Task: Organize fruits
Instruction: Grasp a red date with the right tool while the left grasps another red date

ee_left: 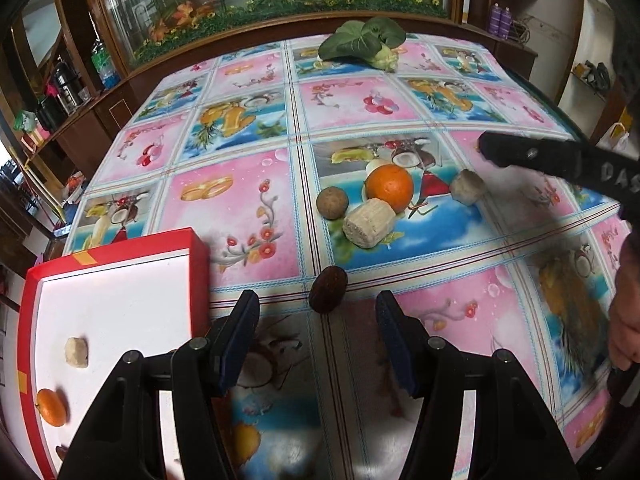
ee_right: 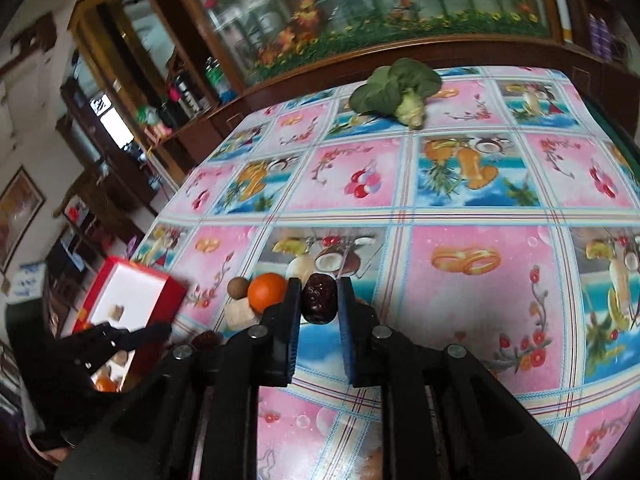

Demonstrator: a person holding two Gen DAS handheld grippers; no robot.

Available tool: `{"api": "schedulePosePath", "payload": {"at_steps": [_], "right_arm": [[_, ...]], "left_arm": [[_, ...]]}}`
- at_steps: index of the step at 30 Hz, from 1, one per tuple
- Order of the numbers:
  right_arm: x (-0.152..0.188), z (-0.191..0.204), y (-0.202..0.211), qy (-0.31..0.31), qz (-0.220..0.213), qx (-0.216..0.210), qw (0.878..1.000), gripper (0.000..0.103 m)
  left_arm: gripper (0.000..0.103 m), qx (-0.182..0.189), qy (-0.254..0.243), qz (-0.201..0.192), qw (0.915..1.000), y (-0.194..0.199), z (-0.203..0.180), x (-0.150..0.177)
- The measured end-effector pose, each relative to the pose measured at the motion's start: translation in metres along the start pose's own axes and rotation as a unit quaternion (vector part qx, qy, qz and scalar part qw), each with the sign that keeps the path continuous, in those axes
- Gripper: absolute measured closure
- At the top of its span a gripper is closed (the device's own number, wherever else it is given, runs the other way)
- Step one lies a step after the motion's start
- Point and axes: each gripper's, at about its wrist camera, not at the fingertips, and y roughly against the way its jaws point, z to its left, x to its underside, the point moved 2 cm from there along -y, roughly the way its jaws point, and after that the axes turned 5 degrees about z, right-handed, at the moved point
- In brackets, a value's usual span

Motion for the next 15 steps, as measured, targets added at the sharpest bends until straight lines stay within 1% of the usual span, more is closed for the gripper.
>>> {"api": "schedulePosePath", "payload": {"at_steps": [3, 7, 10, 15], "right_arm": [[-0.001, -0.001, 0.0, -0.01, -0.004, -0.001, 1.0, 0.083], [0.001, -0.001, -0.002, -0.016, -0.003, -0.002, 1.0, 0.083], [0.001, -0.003, -0.003, -0.017, -0.002, 0.001, 1.0, 0.083], [0.0, -0.004, -0.002, -0.02, -0.008, 0.003, 1.0, 0.083]], "left_arm": [[0.043, 0.003, -0.002, 0.004, 1.0, -0.004, -0.002, 0.0], [0.054, 0.008, -0.001, 0.008, 0.9999, -0.009, -0.002, -0.002], [0.058, 0.015, 0.001, 0.011, 0.9998, -0.013, -0.002, -0.002], [0.069, 0.03, -0.001, 0.008, 0.9995, -0.013, -0.003, -0.004]]}}
